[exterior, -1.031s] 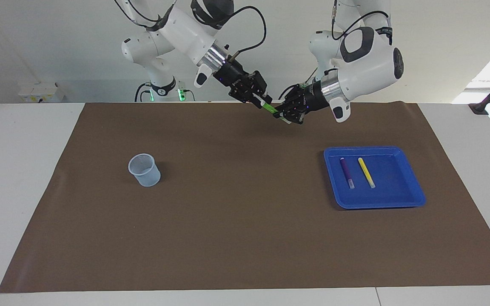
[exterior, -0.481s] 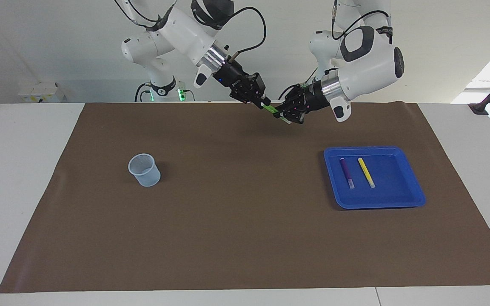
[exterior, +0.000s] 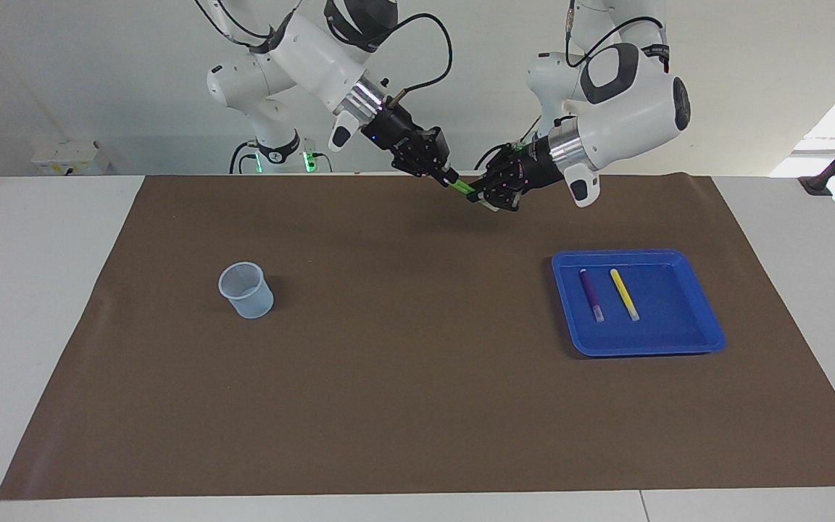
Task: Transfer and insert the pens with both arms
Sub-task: 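Grasp the green pen with the right gripper while the left gripper opens, then carry the green pen to the clear cup with the right gripper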
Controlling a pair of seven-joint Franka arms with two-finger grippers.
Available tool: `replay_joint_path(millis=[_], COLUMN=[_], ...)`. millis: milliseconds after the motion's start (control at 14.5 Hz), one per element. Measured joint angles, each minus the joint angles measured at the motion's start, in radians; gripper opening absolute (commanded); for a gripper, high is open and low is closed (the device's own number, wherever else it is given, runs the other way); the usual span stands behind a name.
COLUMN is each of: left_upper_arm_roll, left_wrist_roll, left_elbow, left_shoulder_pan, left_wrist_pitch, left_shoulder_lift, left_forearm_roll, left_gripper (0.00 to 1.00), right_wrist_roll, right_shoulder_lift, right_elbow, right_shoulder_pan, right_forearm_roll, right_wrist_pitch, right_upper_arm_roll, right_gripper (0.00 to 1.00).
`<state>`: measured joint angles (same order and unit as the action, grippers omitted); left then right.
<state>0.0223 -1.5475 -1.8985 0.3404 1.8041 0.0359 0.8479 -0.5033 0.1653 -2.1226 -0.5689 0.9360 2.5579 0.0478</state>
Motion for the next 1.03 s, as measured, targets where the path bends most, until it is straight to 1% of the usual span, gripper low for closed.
replay_joint_path(millis=[137, 206, 275, 344, 481, 619, 687, 756, 825, 1031], left_upper_arm_roll=[-0.002, -0.004, -0.006, -0.008, -0.011, -0.015, -0.017, -0.019, -0.019, -0.022], left_wrist_roll=[-0.003, -0.003, -0.003, -0.003, 0.014, 0.080, 0.119, 0.165, 0.208, 0.330], left_elbow=[0.000, 0.000, 0.000, 0.000, -0.003, -0.015, -0.028, -0.042, -0.053, -0.071], left_shoulder_pan=[0.000, 0.000, 0.000, -0.001, -0.003, -0.011, -0.017, -0.026, -0.035, -0.084], left_wrist_pitch=[0.007, 0.008, 0.008, 0.009, 0.013, 0.030, 0.038, 0.044, 0.048, 0.055], left_shoulder_lift=[0.010, 0.016, 0.021, 0.024, 0.027, 0.027, 0.030, 0.033, 0.035, 0.037], left_forearm_roll=[0.000, 0.000, 0.000, -0.001, -0.037, -0.082, -0.094, -0.111, -0.140, -0.207], left_gripper=[1.00, 1.00, 1.00, 1.00, 1.00, 1.00, 1.00, 1.00, 1.00, 1.00], right_wrist_roll=[0.016, 0.035, 0.046, 0.050, 0.093, 0.225, 0.320, 0.420, 0.525, 0.803], right_shoulder_lift=[-0.001, -0.001, -0.001, -0.001, -0.001, -0.005, -0.010, -0.016, -0.024, -0.051], right_elbow=[0.000, 0.000, 0.002, 0.010, 0.076, 0.182, 0.226, 0.255, 0.270, 0.267], right_shoulder_pan=[0.028, 0.039, 0.055, 0.079, 0.161, 0.265, 0.316, 0.363, 0.409, 0.507], right_forearm_roll=[-0.002, -0.026, -0.089, -0.177, -0.354, -0.499, -0.554, -0.591, -0.625, -0.748], right_wrist_pitch=[-0.017, -0.041, -0.080, -0.141, -0.353, -0.600, -0.689, -0.741, -0.765, -0.768], right_upper_arm_roll=[-0.001, -0.003, -0.003, -0.003, -0.004, -0.007, -0.008, -0.010, -0.012, -0.016], right_gripper=[0.00, 0.00, 0.00, 0.00, 0.00, 0.00, 0.00, 0.00, 0.00, 0.00])
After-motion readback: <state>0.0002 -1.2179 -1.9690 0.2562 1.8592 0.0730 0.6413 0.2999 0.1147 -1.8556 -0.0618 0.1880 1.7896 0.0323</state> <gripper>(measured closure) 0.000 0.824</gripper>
